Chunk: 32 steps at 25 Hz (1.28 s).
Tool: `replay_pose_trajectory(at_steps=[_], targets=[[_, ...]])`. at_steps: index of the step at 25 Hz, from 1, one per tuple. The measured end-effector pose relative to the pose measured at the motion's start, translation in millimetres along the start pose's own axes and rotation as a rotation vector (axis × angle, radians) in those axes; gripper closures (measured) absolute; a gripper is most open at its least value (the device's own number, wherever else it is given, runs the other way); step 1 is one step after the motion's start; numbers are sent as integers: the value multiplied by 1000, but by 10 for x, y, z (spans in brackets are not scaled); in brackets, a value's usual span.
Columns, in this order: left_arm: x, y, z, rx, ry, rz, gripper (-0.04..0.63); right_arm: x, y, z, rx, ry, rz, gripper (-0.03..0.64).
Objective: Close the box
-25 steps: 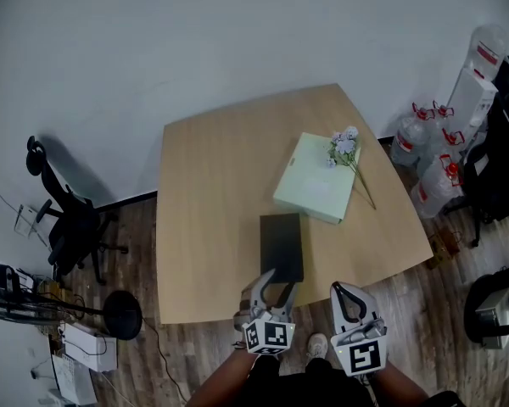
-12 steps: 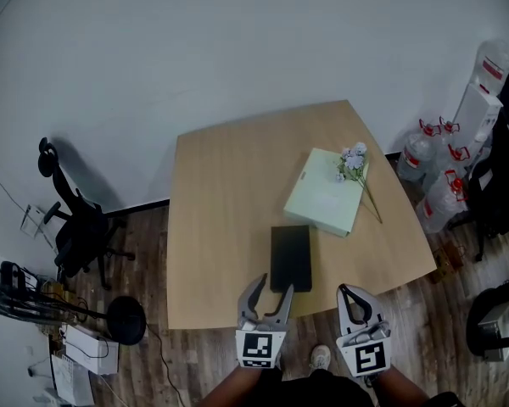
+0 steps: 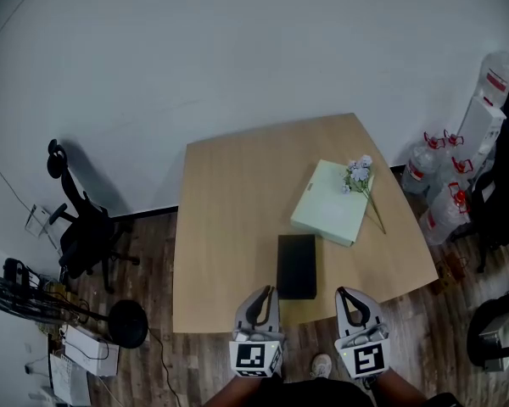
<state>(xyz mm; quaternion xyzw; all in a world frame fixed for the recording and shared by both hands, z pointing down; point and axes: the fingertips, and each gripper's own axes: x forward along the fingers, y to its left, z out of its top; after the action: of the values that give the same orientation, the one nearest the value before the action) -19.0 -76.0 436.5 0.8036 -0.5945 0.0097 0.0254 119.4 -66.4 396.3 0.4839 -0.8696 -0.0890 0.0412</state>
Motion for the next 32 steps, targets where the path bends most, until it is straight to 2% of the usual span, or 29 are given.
replay_pose_trajectory(at_steps=[1, 2, 12, 22, 32], targets=[[-11, 23, 6, 3, -1, 7, 584, 7, 2, 8, -2, -3, 1, 604], [-17, 40, 11, 3, -1, 9, 586, 15, 2, 11, -5, -4, 2, 604], [-79, 36, 29, -34, 0, -38, 586, 39, 26, 42, -47, 10, 12, 606], [-125, 17, 26, -38, 8, -57, 586, 16, 45, 5, -44, 20, 14, 606], [-95, -40, -93, -25, 56, -66, 586, 32, 33, -85, -42, 47, 45, 606]])
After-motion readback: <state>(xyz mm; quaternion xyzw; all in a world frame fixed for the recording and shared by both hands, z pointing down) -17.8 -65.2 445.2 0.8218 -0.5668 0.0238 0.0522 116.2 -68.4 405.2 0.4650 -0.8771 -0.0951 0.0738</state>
